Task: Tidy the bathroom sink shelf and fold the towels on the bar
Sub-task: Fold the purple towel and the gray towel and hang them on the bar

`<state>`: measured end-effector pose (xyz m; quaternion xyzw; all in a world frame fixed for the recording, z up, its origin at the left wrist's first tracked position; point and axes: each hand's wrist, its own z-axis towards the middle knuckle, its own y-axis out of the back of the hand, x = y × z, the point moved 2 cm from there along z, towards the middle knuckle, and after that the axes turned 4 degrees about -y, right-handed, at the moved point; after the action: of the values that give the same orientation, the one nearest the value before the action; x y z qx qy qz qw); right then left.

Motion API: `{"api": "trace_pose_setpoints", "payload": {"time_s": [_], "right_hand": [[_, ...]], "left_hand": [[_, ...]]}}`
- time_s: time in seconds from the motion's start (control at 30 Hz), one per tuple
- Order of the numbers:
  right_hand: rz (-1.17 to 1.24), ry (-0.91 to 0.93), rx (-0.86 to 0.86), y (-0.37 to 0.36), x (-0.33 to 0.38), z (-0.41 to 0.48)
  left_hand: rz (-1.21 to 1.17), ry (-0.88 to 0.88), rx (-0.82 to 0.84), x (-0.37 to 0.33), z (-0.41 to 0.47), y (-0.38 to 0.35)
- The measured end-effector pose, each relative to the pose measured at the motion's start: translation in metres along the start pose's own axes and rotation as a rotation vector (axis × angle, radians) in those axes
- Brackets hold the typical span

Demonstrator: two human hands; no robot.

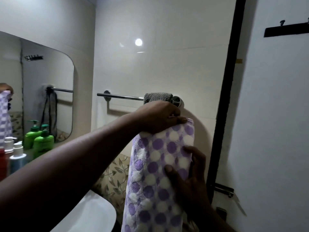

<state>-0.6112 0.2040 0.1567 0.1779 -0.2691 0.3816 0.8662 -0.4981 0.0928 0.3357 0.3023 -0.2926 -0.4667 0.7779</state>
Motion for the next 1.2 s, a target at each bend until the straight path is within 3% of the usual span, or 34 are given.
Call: {"api": "trace_pose_setpoints", "payload": {"time_s": [0.23, 0.37, 0.43, 0.6, 0.73, 0.83, 0.93, 1.2], "right_hand": [[0.095, 0.021, 0.166, -0.059, -0.001, 0.011], [0.087, 0.053, 0.124, -0.111, 0.006, 0.046], [0.103, 0.095, 0.093, -0.140, 0.013, 0.070], [0.140, 0.200, 0.106, -0.205, 0.029, 0.149], [0.121, 0.232, 0.034, -0.242, 0.033, 0.226], [0.108, 0.253, -0.003, -0.261, 0.032, 0.278], [0.027, 0.252, -0.042, -0.273, 0.022, 0.324], [-0.318, 0.024, -0.124, -0.296, -0.024, 0.375]], "left_hand": [[-0.063, 0.074, 0.036, 0.075, -0.016, 0.024], [-0.017, 0.116, -0.030, 0.125, -0.023, 0.044], [-0.013, 0.140, -0.153, 0.150, -0.024, 0.060], [-0.104, 0.270, -0.706, 0.216, -0.035, 0.100], [-0.076, 0.212, -0.854, 0.255, -0.054, 0.096], [-0.065, 0.203, -0.802, 0.286, -0.064, 0.073], [-0.146, 0.194, -0.635, 0.310, -0.065, 0.041], [-0.020, 0.260, -0.198, 0.351, -0.034, -0.049]]}}
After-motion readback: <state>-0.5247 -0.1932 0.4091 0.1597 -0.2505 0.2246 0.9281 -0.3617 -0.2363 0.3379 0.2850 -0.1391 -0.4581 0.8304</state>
